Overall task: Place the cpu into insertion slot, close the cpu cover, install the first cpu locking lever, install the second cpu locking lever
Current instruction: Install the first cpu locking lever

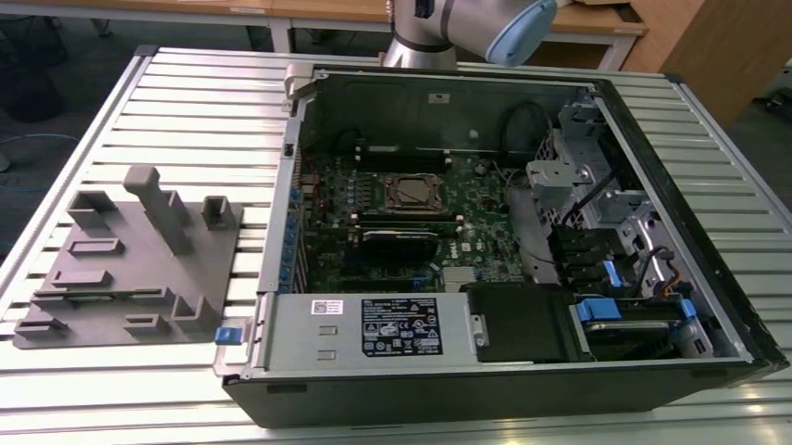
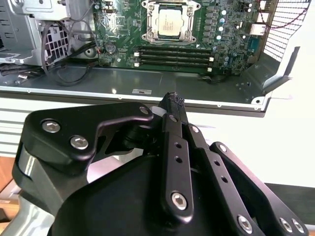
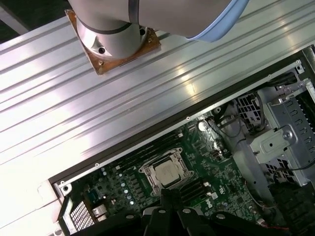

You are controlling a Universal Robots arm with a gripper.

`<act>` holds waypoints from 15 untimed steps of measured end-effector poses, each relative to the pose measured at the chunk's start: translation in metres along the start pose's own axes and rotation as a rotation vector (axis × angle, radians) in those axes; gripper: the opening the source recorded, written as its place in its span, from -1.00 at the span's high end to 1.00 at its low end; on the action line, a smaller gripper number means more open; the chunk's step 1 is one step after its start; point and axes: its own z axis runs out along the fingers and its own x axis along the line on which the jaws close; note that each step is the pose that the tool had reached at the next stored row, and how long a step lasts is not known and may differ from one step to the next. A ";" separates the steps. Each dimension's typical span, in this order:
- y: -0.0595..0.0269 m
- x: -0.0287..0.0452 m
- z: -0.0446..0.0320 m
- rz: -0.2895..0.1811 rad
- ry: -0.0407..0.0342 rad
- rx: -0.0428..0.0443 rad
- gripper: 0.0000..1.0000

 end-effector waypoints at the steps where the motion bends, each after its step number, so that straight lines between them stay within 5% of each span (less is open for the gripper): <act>1: 0.0000 0.0000 0.0000 0.000 0.0006 0.0003 0.79; 15: 0.0000 0.0000 0.0000 0.000 0.0099 0.0053 0.79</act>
